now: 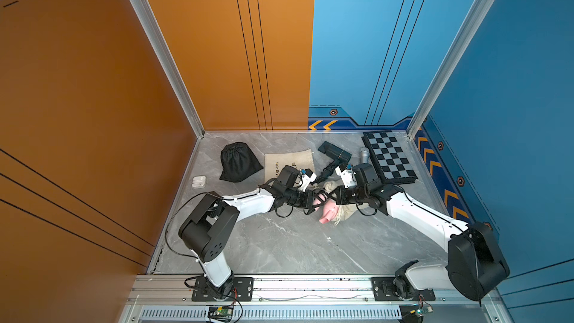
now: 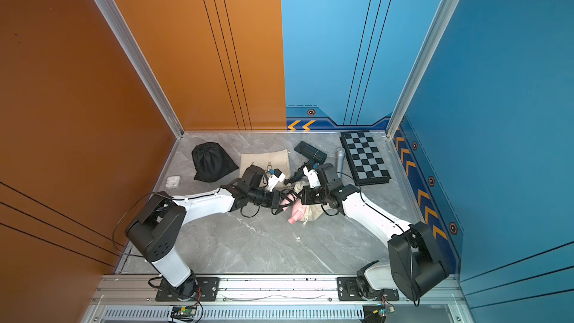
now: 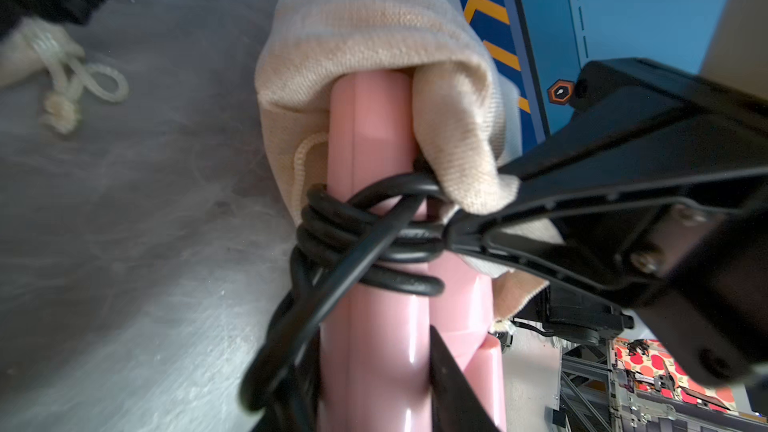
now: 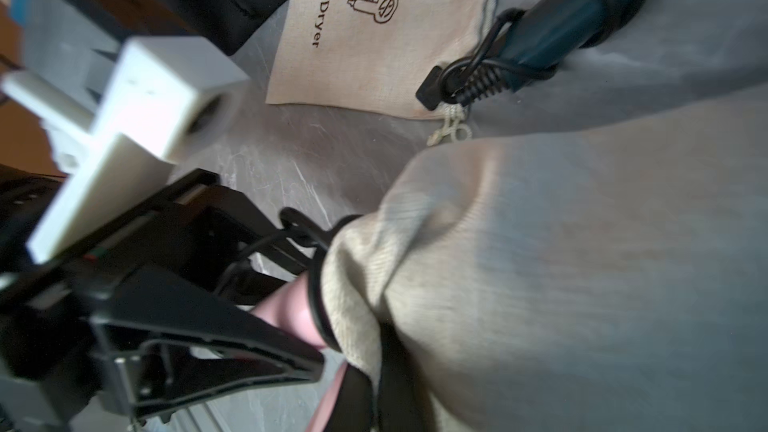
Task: Pack away hair dryers
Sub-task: Place the hair dryer in the drawstring bag.
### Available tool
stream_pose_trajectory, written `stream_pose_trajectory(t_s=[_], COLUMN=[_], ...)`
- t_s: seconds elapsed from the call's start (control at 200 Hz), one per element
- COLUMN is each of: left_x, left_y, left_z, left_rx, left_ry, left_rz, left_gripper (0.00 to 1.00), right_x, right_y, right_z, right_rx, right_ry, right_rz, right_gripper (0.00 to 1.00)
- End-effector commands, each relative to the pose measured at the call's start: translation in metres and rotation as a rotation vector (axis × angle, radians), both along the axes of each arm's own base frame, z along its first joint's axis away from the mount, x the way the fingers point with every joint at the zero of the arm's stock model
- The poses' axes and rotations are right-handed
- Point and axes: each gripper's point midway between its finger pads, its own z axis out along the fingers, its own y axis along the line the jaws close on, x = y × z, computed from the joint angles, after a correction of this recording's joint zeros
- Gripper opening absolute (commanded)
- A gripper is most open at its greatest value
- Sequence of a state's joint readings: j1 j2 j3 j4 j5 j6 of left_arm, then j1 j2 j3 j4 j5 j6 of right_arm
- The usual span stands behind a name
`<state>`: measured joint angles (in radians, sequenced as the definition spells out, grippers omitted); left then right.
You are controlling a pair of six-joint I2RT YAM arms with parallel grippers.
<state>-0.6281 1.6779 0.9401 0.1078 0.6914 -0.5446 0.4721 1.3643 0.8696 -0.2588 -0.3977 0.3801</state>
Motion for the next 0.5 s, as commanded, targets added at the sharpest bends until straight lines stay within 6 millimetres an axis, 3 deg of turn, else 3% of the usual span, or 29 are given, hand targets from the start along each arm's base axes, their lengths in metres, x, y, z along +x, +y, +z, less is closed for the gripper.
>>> stream_pose_trajectory(t_s=[0.0, 0.095, 0.495], left_x=[-0.005, -0.007, -0.016], left_y=[-0.002, -0.002, -0.019], left_z=[0.057, 0.062, 0.046], left_rx=[-0.117, -0.122, -0.102], left_ry=[-0.158, -0.165, -0.131], left_rz=[-0.075, -0.08, -0.122], left_gripper=[0.07, 0.08, 0.08], right_x=[-0.004, -0.001, 0.017], right_y=[-0.034, -0.035, -0.018], right_z=[-0.009, -0.001, 0.038], right_rx=[-0.195, -0.202, -0.205], right_ry=[-0.005, -0.034, -0.169], right_rz=[-0.038, -0.045, -0.058], right_gripper=[0.0, 0.0, 0.0])
